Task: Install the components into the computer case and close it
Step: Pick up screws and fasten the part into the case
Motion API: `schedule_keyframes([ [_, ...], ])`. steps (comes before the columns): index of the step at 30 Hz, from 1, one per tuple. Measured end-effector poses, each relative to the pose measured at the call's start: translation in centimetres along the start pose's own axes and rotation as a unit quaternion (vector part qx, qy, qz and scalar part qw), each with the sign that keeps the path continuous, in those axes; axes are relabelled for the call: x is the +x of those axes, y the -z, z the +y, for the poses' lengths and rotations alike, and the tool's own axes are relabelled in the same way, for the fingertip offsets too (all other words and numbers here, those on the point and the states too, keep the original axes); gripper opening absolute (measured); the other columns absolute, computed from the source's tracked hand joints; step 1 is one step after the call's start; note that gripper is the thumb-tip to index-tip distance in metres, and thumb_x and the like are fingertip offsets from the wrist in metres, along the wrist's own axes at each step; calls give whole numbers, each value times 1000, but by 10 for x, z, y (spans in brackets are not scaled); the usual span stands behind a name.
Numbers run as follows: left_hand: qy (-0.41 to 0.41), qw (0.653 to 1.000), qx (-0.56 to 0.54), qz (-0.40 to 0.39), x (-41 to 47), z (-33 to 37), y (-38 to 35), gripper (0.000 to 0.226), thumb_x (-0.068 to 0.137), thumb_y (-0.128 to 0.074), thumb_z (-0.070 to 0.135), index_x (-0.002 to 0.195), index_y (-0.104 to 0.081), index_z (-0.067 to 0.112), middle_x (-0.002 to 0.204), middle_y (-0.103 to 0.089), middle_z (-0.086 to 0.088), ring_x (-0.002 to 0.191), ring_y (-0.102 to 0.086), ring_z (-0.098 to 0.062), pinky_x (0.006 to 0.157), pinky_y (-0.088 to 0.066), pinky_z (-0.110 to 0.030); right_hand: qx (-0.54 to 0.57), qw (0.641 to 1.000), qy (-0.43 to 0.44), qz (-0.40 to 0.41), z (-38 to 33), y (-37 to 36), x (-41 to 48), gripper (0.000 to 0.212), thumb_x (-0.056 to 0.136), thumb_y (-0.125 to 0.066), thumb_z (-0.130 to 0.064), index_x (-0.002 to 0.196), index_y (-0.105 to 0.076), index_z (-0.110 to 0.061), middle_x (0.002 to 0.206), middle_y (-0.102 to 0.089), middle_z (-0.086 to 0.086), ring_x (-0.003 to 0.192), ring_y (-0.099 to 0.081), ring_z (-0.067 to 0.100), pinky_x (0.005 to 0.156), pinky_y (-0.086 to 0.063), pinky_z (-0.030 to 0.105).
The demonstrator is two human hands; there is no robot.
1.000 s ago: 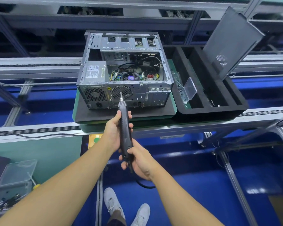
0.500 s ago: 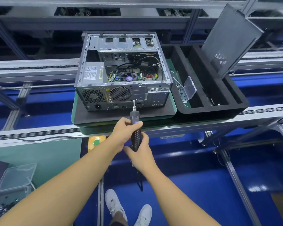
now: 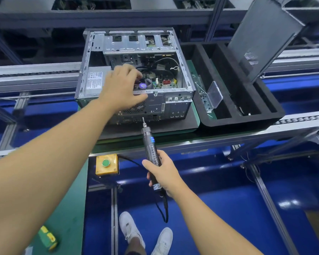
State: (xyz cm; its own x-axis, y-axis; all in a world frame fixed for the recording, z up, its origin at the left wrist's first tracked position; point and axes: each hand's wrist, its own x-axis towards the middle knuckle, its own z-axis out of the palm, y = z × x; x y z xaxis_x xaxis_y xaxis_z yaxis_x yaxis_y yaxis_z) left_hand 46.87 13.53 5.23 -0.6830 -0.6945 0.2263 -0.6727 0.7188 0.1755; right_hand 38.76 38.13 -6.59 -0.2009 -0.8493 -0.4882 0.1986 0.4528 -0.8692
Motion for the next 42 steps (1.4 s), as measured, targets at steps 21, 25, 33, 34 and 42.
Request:
schedule_keyframes([
  [21,84,945,-46,-312,41,-13,-18,94,79,-80,37,152,-29,6,126,-62,-19,116,-58,-35,100,-46,-45,-25,1000,-8,-1,-9,5,7,54,91,-72,-28,139,-48,-35,86,-64,2,52,-56,11,44,-45,21],
  [25,86,944,-57,-313,39,-11,-15,92,80,-79,37,151,-31,5,119,-66,-19,109,-61,-34,95,-47,-43,-29,1000,-3,-2,-10,5,6,52,92,-71,-27,138,-49,-33,85,-64,2,53,-56,11,46,-47,23],
  [33,80,941,-67,-322,39,-10,-11,76,79,-80,35,141,-47,6,99,-70,-8,92,-64,-29,89,-49,-43,-26,1000,1,-2,-6,9,11,52,92,-72,-25,139,-51,-30,86,-65,-1,57,-57,13,54,-53,28],
  [34,80,941,-64,-321,39,-10,-12,78,79,-80,36,143,-45,6,99,-68,-6,96,-64,-31,90,-49,-44,-25,1000,2,-2,-6,9,11,52,92,-72,-25,140,-51,-29,86,-65,-1,58,-57,13,54,-53,28],
  [42,91,943,-56,-314,41,-15,-17,87,77,-80,40,145,-39,5,97,-53,-7,91,-53,-27,92,-46,-45,-33,999,8,-2,-5,13,14,52,91,-72,-25,138,-51,-23,85,-65,-1,59,-57,14,55,-54,31],
])
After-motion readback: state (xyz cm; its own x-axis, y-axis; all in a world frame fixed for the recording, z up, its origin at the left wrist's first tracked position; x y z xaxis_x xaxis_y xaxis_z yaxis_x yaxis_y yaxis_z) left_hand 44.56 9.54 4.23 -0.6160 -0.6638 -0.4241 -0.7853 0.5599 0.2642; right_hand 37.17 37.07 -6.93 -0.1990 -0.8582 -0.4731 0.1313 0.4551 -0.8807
